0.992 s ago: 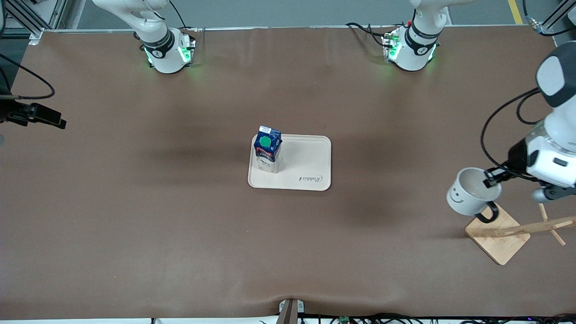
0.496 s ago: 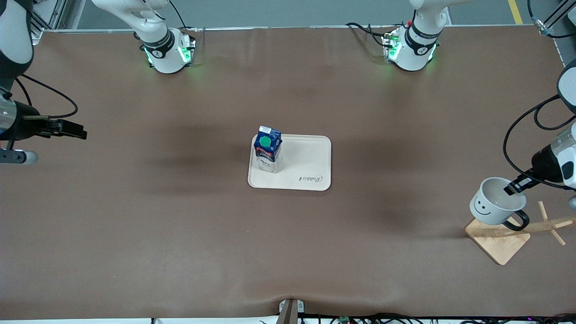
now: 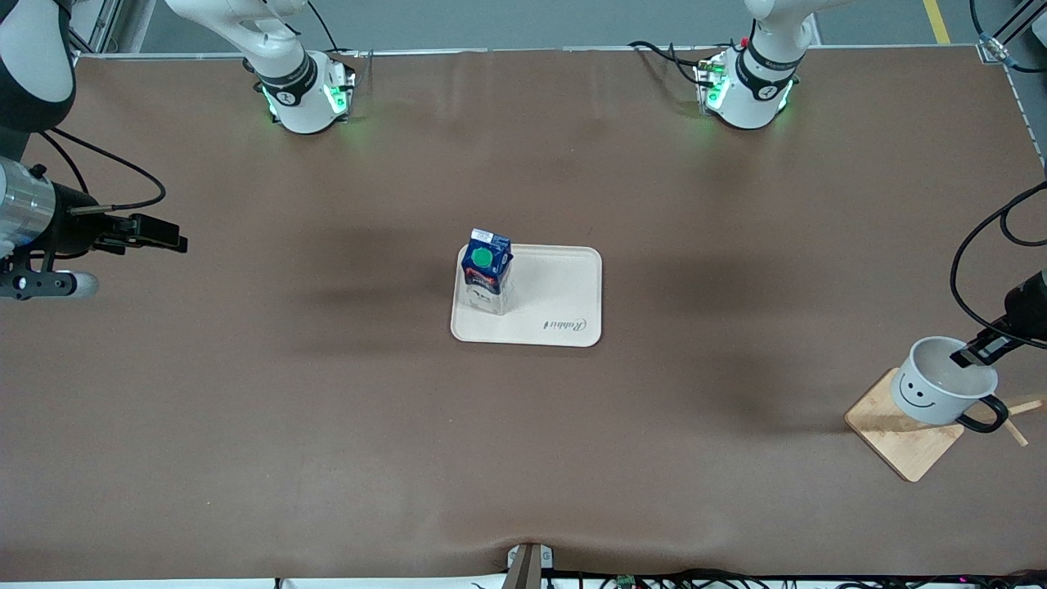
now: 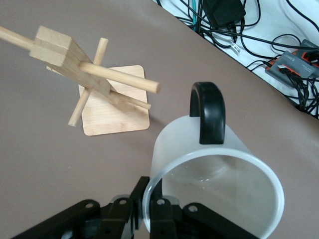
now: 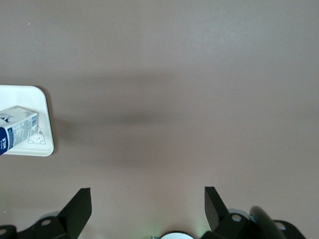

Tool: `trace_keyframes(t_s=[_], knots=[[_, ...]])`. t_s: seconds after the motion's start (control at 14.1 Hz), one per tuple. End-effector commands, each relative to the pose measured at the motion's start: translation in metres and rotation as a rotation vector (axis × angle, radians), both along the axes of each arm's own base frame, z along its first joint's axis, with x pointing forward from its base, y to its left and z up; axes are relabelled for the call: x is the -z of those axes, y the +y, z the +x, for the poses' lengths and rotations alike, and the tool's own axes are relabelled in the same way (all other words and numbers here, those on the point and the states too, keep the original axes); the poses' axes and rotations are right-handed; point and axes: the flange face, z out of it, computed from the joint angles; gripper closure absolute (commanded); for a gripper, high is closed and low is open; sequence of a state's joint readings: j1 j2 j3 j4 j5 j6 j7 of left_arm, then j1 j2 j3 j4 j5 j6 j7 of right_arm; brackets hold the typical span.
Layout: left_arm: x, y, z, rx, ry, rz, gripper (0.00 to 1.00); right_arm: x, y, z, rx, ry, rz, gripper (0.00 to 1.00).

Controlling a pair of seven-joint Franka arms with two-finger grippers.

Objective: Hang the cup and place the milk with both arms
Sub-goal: 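Hang the mug handle on a peg while the right gripper reaches the milk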

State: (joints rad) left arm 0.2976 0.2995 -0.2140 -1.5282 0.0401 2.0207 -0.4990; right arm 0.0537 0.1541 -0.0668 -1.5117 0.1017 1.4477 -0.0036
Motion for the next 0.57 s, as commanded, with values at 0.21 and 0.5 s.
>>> trace_keyframes(t_s=[0.21, 0.5], knots=[[0.005, 0.02, 0.007, -0.029, -0.012, 0.003, 1.0, 0.01, 0.05, 0.002, -0.071, 0.043, 0.015, 0.0], [0.006, 0.033, 0.005, -0.044, -0.013, 0.005, 1.0, 0.015, 0.098, -0.002, 0.055, 0.071, 0.039, 0.0]])
